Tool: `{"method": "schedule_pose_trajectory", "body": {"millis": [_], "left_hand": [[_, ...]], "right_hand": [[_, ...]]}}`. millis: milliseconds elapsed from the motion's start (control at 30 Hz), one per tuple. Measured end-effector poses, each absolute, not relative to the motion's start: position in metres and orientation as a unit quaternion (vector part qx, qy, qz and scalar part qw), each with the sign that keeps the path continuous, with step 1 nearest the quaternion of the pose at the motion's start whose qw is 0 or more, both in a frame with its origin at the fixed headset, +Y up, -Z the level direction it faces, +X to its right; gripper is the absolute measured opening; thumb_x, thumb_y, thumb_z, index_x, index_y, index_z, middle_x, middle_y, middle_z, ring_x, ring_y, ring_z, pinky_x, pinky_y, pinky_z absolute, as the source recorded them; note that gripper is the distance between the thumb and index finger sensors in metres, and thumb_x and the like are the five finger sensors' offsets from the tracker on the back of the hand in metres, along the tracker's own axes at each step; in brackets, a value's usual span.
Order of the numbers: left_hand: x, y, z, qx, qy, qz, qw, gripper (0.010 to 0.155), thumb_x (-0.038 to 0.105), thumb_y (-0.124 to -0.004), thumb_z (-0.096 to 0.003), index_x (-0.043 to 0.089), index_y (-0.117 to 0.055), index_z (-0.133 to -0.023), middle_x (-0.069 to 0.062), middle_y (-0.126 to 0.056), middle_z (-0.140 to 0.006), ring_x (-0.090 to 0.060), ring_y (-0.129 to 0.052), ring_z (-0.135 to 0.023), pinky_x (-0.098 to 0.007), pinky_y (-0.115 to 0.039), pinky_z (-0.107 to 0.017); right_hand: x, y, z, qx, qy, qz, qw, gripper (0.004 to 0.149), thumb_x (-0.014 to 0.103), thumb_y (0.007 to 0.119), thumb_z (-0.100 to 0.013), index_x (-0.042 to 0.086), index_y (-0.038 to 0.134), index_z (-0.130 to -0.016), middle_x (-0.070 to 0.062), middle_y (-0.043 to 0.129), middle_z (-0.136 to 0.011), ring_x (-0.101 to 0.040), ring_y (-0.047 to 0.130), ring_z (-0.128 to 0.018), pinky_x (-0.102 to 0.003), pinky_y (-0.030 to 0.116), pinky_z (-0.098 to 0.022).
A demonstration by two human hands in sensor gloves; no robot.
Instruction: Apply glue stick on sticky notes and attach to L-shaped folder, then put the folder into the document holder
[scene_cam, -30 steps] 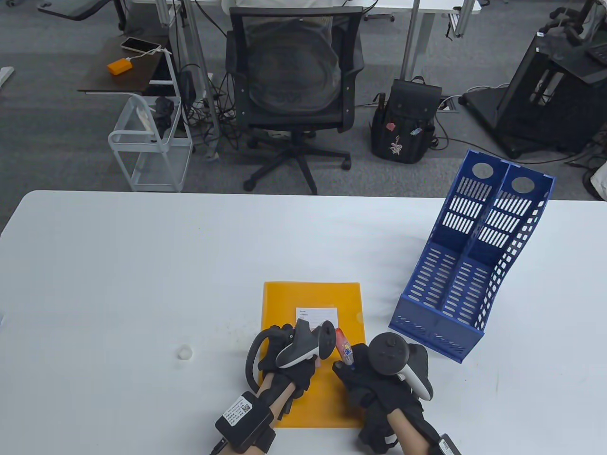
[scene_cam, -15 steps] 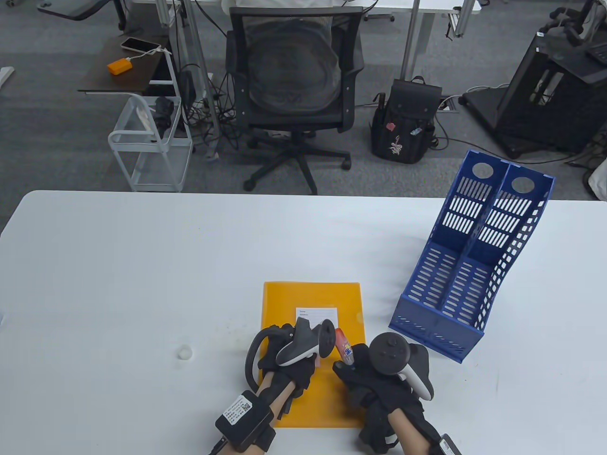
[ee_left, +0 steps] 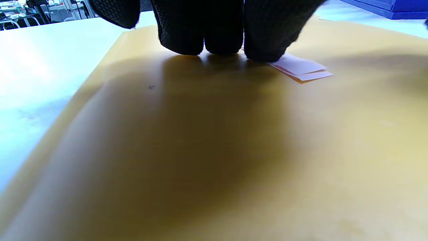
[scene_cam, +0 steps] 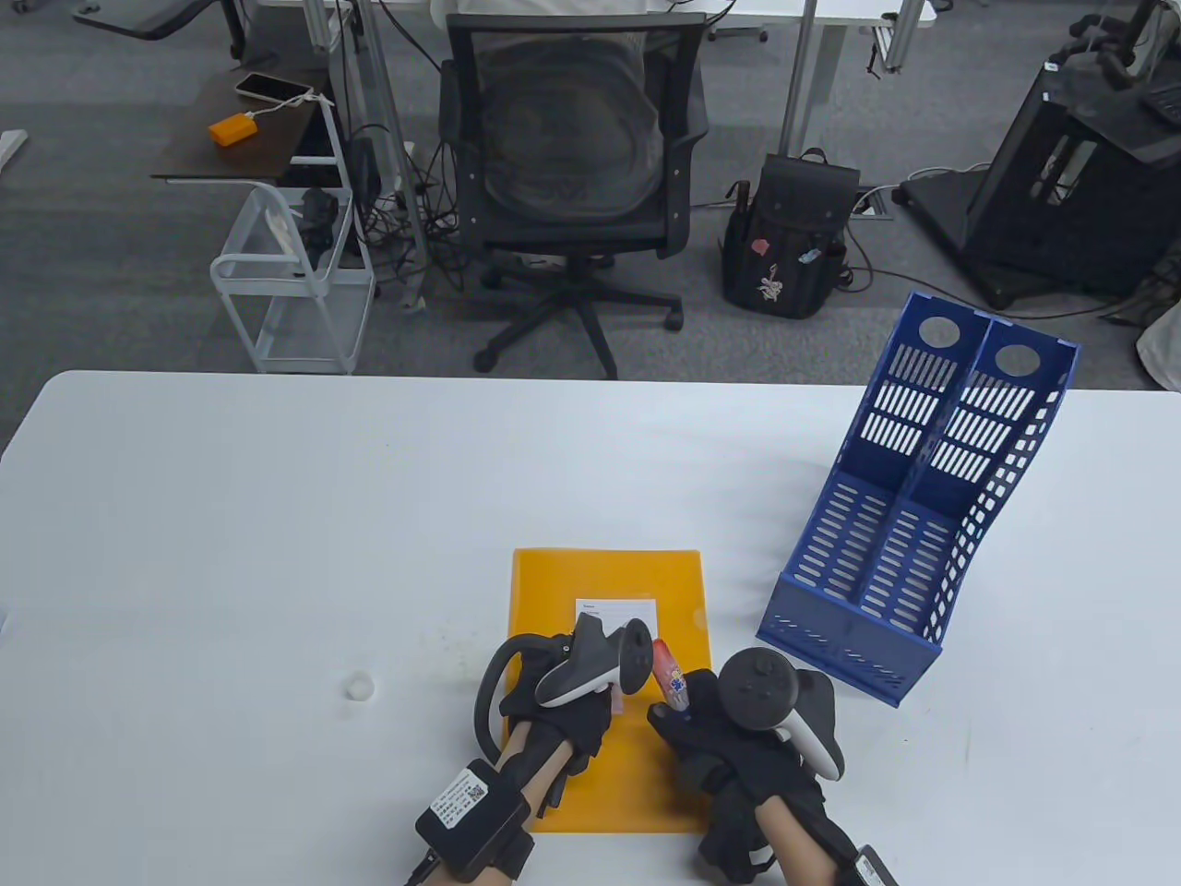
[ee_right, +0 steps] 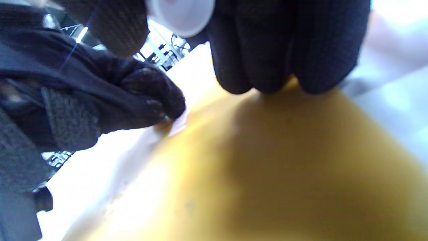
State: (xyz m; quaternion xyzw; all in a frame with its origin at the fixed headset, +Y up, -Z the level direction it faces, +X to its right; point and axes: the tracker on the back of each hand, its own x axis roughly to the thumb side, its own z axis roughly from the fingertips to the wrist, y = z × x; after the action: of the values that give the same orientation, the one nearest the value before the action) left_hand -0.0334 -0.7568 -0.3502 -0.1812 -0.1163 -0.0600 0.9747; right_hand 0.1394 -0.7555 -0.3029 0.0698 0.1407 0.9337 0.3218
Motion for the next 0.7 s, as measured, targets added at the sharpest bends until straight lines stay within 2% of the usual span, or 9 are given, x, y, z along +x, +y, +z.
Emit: {"method": "schedule_pose_trajectory", "body": {"millis": [67, 267, 367, 433, 500, 700], "left_hand": [[-0.033, -0.758, -0.350, -0.181, -0.118, -0.051, 0.975, 0.045, 0.044, -0.073, -0.0512, 0.032, -0.074, -0.094, 0.000, -0.067, -0.111, -0.027, -0.071, -0.104, -0.062, -0.054, -0.076], [-0.031, -0.762, -0.350, -0.142, -0.115, -0.066, 0.981, 0.044, 0.048, -0.079, -0.0475, 0.035, -0.077, -0.089, 0.000, -0.071, -0.107, -0.028, -0.075, -0.100, -0.062, -0.055, -0.075], [-0.032, -0.762, -0.352, -0.153, -0.111, -0.054, 0.980, 0.044, 0.048, -0.080, -0.0471, 0.033, -0.076, -0.089, -0.001, -0.071, -0.107, -0.028, -0.074, -0.100, -0.063, -0.055, -0.075], [-0.034, -0.763, -0.354, -0.166, -0.107, -0.042, 0.979, 0.057, 0.048, -0.080, -0.0472, 0.031, -0.062, -0.098, -0.002, -0.068, -0.107, -0.029, -0.071, -0.101, -0.063, -0.053, -0.075], [-0.036, -0.764, -0.357, -0.181, -0.103, -0.029, 0.978, 0.067, 0.048, -0.080, -0.0472, 0.026, -0.052, -0.104, -0.006, -0.057, -0.112, -0.031, -0.064, -0.104, -0.064, -0.051, -0.076], [-0.039, -0.765, -0.365, -0.226, -0.104, 0.001, 0.968, 0.073, 0.046, -0.079, -0.0486, 0.021, -0.049, -0.109, -0.011, -0.050, -0.114, -0.035, -0.056, -0.106, -0.065, -0.046, -0.077]], "right_hand": [[0.139, -0.756, -0.303, 0.070, 0.141, 0.934, 0.322, 0.061, 0.045, 0.071, -0.053, -0.002, 0.059, -0.090, -0.025, 0.082, -0.087, -0.045, 0.082, -0.073, -0.055, 0.082, -0.046], [0.139, -0.756, -0.303, 0.070, 0.141, 0.934, 0.322, 0.061, 0.045, 0.071, -0.053, -0.002, 0.059, -0.090, -0.025, 0.082, -0.087, -0.045, 0.082, -0.073, -0.055, 0.082, -0.046], [0.139, -0.756, -0.303, 0.069, 0.140, 0.933, 0.325, 0.061, 0.045, 0.071, -0.053, -0.002, 0.059, -0.090, -0.025, 0.082, -0.087, -0.045, 0.082, -0.073, -0.055, 0.082, -0.046], [0.139, -0.756, -0.303, 0.069, 0.140, 0.933, 0.326, 0.061, 0.045, 0.070, -0.053, -0.002, 0.059, -0.090, -0.025, 0.082, -0.087, -0.044, 0.082, -0.074, -0.055, 0.082, -0.046], [0.140, -0.756, -0.303, 0.068, 0.140, 0.933, 0.325, 0.061, 0.045, 0.070, -0.053, -0.002, 0.059, -0.090, -0.025, 0.082, -0.087, -0.044, 0.082, -0.073, -0.055, 0.082, -0.046], [0.140, -0.756, -0.303, 0.067, 0.140, 0.933, 0.325, 0.061, 0.045, 0.070, -0.053, -0.002, 0.059, -0.090, -0.025, 0.082, -0.087, -0.044, 0.082, -0.073, -0.055, 0.082, -0.046]]}}
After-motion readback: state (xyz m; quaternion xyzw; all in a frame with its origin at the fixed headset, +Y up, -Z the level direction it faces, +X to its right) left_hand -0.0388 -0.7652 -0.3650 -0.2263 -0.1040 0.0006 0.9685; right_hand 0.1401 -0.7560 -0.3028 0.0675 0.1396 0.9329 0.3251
